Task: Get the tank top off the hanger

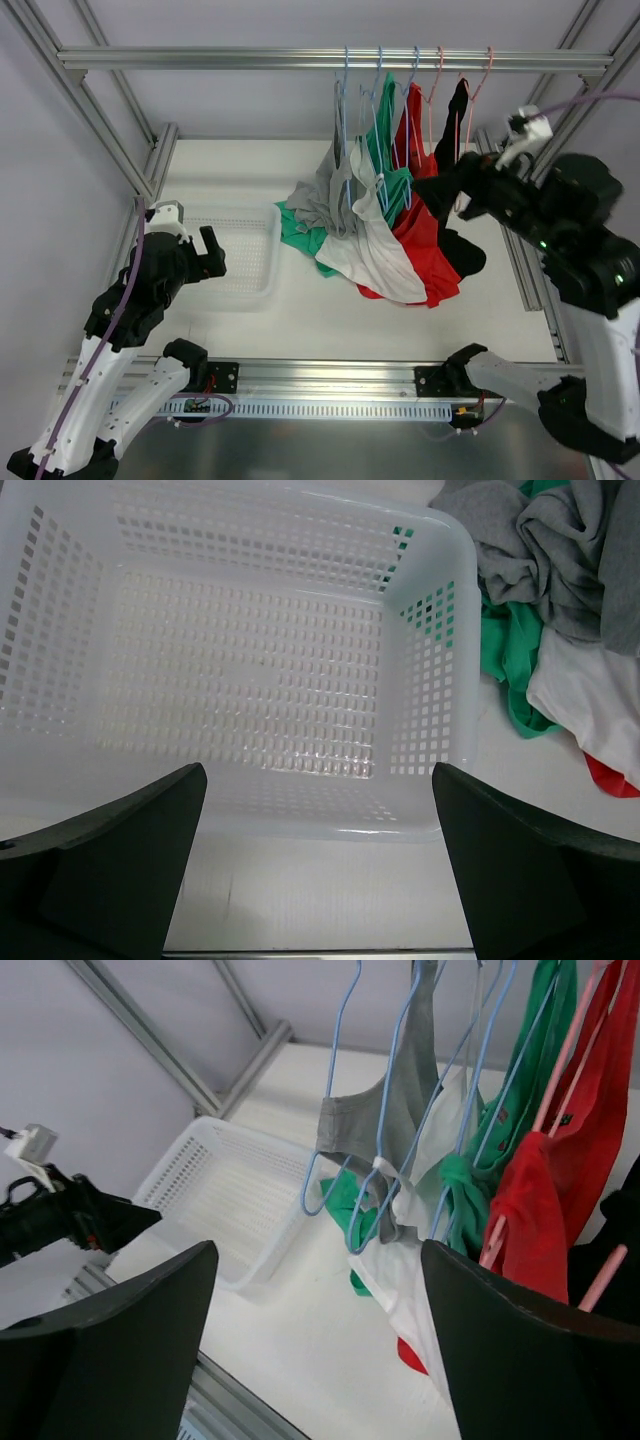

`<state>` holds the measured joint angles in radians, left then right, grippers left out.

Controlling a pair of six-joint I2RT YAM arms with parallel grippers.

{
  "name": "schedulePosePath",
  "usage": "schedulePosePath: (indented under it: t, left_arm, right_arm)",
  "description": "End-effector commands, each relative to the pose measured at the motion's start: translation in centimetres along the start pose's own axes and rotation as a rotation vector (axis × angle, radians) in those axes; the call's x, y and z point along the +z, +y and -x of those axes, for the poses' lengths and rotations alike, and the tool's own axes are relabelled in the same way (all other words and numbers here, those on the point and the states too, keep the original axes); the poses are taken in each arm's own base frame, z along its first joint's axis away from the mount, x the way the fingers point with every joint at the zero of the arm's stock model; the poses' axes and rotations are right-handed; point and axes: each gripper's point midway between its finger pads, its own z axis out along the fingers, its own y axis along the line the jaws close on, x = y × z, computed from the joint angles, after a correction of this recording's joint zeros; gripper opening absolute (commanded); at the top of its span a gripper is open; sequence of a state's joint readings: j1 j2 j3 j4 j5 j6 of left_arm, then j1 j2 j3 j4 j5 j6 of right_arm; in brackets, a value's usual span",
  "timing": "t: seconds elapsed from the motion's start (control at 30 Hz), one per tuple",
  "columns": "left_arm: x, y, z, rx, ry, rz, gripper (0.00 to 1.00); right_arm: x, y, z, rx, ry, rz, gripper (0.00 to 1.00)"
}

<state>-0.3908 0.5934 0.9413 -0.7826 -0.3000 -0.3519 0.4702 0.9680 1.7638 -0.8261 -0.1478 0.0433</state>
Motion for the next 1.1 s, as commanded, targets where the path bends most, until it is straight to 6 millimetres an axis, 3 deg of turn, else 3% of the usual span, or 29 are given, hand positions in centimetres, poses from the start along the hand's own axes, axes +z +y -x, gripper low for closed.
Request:
schedulePosePath:
  t: [0.0,0.1,0.13,0.27,0.47,0.53,0.57,0.63,0.77,0.87,1.07]
  left_arm:
    - [0.4,0.0,0.5,-0.024,-0.023,0.004,0.99]
    - [0.6,-0.2,0.2,-0.014,-0.009,-0.003,0.99]
    - [0.7,-0.4,0.1,-0.013,0.000,-0.008,0.99]
    - [0.7,-0.7,0.0,-0.010,0.004,-0.026,0.99]
    - [0.6,-0.9,-0.1,-0.008,0.002,-0.045,0.99]
    - [0.5,-1.0,0.0,-0.008,-0.002,-0.052,0.99]
    - [0.5,-1.0,0.0,-0.008,-0.002,-0.052,0.99]
    - [0.4,-1.1,0.1,-0.009,-0.007,-0.057,0.99]
    - [0.4,-1.2,0.0,-0.008,-0.005,-0.064,0.99]
    - [0.4,-1.3,-0.1,-0.006,0.000,-0.070,0.99]
    - [0.3,-1.3,0.0,-0.006,-0.006,-0.076,0.98]
  right_arm:
    - [3.9,-0.4,0.7,-0.028,0.038,-0.094,0.84]
    - [8.3,-0.1,1.4,-0.139,0.061,-0.176,0.82]
    - [10.8,0.2,1.5,-0.166,0.075,-0.202,0.81]
    - [16.1,-0.5,1.0,-0.232,0.102,-0.311,0.73]
    - [22.1,-1.8,-0.5,-0.286,0.120,-0.400,0.59]
    - [23.1,-1.8,-1.1,-0.277,0.126,-0.401,0.54]
    - [23.6,-1.8,-1.4,-0.269,0.126,-0.402,0.45]
    - [24.1,-1.5,-1.7,-0.248,0.121,-0.395,0.38]
    - [24.5,-0.8,-1.6,-0.236,0.092,-0.398,0.34]
    - [24.7,-0.9,-1.5,-0.220,0.076,-0.410,0.19]
    - [25.0,-1.4,-1.4,-0.181,0.040,-0.448,0.00]
